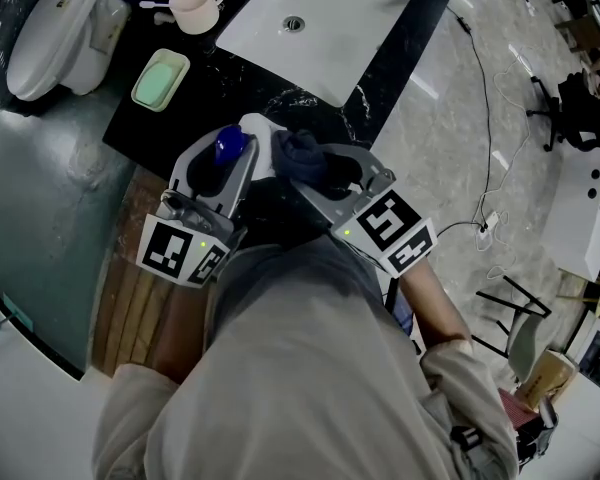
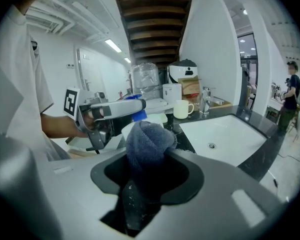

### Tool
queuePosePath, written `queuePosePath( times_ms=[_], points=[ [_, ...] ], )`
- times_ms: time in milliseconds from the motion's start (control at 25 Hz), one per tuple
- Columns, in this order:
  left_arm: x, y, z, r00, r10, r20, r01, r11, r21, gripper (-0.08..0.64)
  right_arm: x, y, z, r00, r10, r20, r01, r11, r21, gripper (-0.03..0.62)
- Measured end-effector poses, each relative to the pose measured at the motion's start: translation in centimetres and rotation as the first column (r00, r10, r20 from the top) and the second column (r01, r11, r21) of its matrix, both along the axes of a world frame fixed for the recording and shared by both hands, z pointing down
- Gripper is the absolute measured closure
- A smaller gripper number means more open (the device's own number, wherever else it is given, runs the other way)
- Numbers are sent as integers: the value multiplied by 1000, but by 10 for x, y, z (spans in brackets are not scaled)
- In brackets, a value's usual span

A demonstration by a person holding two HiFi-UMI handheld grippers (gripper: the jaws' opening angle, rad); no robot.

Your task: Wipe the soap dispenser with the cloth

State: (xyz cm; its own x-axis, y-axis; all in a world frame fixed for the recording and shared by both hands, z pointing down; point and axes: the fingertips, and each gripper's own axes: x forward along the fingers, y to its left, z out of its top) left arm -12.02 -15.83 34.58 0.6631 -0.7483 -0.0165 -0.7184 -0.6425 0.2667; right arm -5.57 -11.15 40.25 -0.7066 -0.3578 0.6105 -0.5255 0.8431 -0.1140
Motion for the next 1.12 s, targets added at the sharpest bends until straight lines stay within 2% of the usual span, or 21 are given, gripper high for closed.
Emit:
queuePosePath(
  times_ms=[720, 1120],
  points=[
    [1, 0, 1, 1000, 6, 6, -6, 1000, 3, 465, -14, -10, -37, 998, -44, 49, 39, 996, 81, 456],
    [-1, -3, 1, 1000, 2, 3, -2, 1000, -3, 465, -19, -19, -43, 997, -40, 68, 33, 995, 96, 456]
  ],
)
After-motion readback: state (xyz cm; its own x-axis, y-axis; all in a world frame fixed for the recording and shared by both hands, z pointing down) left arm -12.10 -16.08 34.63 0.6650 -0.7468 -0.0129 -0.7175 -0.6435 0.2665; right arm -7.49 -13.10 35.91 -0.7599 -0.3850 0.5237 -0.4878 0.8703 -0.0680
